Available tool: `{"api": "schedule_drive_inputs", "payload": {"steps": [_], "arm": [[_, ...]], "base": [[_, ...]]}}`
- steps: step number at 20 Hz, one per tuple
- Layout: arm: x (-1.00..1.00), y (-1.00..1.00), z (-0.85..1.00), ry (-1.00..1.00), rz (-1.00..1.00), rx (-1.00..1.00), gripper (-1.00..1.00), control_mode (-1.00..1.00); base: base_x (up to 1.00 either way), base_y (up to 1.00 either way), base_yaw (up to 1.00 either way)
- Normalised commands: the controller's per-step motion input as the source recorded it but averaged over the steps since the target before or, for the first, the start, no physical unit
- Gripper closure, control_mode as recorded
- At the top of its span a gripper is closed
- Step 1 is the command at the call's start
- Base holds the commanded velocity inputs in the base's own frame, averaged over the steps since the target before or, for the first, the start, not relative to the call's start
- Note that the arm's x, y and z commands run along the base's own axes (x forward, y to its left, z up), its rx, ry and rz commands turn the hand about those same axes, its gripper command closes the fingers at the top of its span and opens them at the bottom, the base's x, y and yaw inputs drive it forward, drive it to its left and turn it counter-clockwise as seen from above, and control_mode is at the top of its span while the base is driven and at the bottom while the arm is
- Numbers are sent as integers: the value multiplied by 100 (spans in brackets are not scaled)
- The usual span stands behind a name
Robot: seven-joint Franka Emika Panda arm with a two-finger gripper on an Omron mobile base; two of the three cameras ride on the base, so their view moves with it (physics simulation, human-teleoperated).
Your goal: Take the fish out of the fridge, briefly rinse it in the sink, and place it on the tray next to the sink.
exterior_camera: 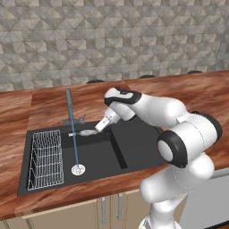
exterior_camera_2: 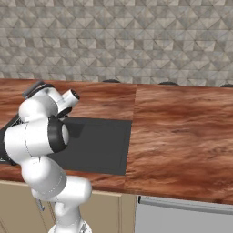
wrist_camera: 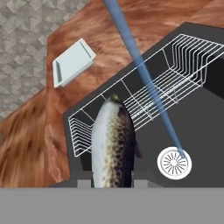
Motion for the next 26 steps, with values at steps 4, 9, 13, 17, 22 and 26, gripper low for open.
{"api": "schedule_drive_inputs", "payload": {"steps": [4,9,13,17,22,26], "arm": [[0,1,-11,-2,4,3,100,-100],[2,5,-26,-1,4,0,100,-100],[9,9,-21,-6,3,0,100,-100],[25,8,-9,-18,0,0,100,-100],[25,18,-4,-27,0,0,100,-100],[18,28,-2,-27,0,0,100,-100]], "base": [[0,0,0],[0,0,0],[0,0,0],[0,0,0],[0,0,0],[0,0,0]]}}
